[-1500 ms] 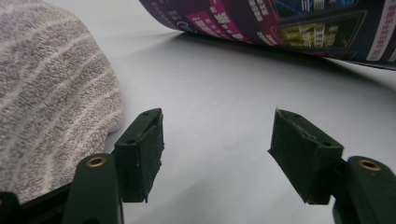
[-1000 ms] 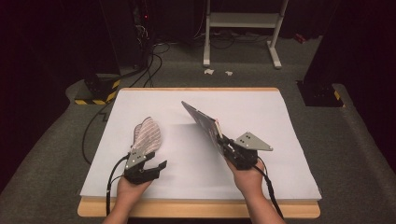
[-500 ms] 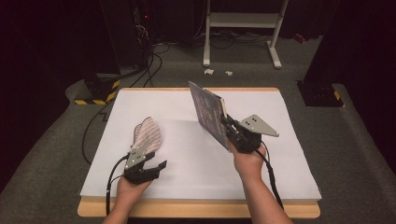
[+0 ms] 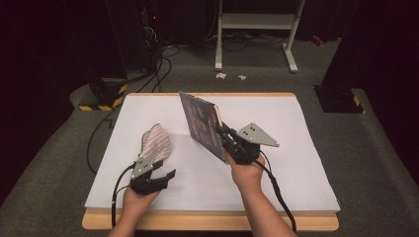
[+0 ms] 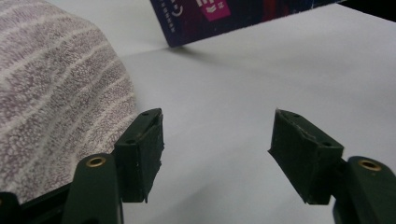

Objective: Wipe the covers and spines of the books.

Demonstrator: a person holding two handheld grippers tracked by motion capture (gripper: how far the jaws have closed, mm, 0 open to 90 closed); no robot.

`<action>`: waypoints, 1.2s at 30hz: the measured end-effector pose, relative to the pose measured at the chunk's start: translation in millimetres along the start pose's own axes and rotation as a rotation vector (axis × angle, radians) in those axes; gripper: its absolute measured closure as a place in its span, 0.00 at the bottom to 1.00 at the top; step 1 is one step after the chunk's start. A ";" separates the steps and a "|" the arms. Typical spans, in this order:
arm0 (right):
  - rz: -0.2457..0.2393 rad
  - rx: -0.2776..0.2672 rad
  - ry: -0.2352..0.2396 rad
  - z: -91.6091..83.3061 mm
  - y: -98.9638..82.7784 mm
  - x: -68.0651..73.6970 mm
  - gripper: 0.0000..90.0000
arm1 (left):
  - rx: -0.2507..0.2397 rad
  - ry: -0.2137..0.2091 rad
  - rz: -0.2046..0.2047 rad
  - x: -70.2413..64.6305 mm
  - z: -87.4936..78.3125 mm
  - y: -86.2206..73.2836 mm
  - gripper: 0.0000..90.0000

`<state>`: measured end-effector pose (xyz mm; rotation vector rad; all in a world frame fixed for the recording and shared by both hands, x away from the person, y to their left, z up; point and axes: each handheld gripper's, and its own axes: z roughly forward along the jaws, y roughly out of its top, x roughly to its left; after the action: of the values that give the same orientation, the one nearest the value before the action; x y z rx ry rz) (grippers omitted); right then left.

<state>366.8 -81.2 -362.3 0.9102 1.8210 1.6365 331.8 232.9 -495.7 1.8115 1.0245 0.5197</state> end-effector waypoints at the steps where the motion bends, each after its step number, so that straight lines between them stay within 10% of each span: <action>1: -0.006 0.003 0.001 0.6 -1.4 1.7 0.95 | -0.002 0.000 -0.001 -0.1 -0.1 0.0 0.38; 18: 0.017 0.002 -0.065 -18.5 -22.3 -22.0 0.94 | 0.020 -0.014 0.012 -4.1 4.0 -1.1 0.39; 36: 0.050 0.134 -0.216 -38.0 -73.8 -60.1 0.94 | 0.036 -0.037 0.018 -8.5 7.9 -2.1 0.39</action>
<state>366.1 -154.8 -433.6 1.1522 1.7869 1.3974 331.9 222.2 -500.4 1.8571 0.9993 0.4793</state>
